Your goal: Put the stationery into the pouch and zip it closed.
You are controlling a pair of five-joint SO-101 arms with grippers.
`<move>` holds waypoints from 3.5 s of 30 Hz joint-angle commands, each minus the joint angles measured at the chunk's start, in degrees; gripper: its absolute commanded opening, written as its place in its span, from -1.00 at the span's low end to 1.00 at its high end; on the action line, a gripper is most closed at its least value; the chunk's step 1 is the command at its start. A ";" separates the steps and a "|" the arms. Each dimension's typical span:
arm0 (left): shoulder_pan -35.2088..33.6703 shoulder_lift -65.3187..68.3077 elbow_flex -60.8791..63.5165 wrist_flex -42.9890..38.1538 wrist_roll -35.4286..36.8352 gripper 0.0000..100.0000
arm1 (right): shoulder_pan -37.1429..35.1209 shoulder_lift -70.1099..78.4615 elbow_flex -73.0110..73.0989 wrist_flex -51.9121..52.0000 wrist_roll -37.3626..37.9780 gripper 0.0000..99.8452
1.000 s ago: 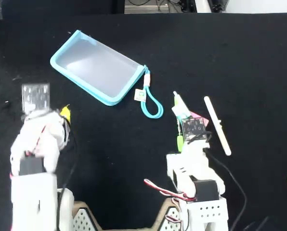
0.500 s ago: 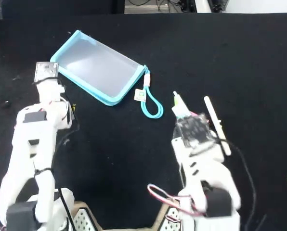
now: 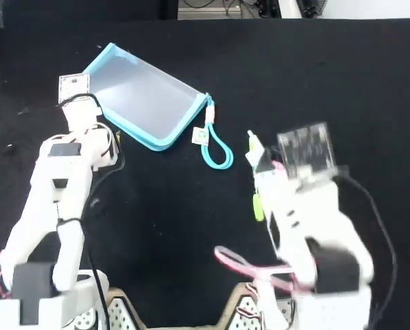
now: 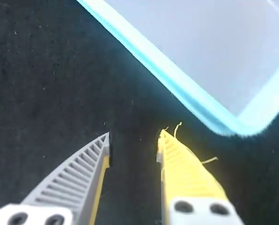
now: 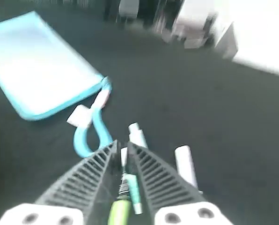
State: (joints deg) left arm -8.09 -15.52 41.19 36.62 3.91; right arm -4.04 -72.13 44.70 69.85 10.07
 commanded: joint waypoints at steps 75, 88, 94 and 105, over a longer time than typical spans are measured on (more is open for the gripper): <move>-5.49 8.88 2.33 -5.71 9.76 -0.67 | -6.33 79.96 -23.69 -18.37 -3.69 -0.98; -5.49 8.88 2.33 -5.80 9.76 -0.67 | -4.22 37.23 13.05 -12.66 9.23 -0.98; -5.49 9.05 2.33 -5.80 9.76 -0.67 | -0.53 27.65 12.97 2.20 21.54 -0.98; -5.49 9.14 2.33 -5.54 9.76 -0.67 | -0.88 26.33 13.14 8.70 28.40 -0.54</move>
State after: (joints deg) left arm -13.98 -5.93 44.00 31.69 13.41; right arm -5.71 -44.44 58.59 78.73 38.11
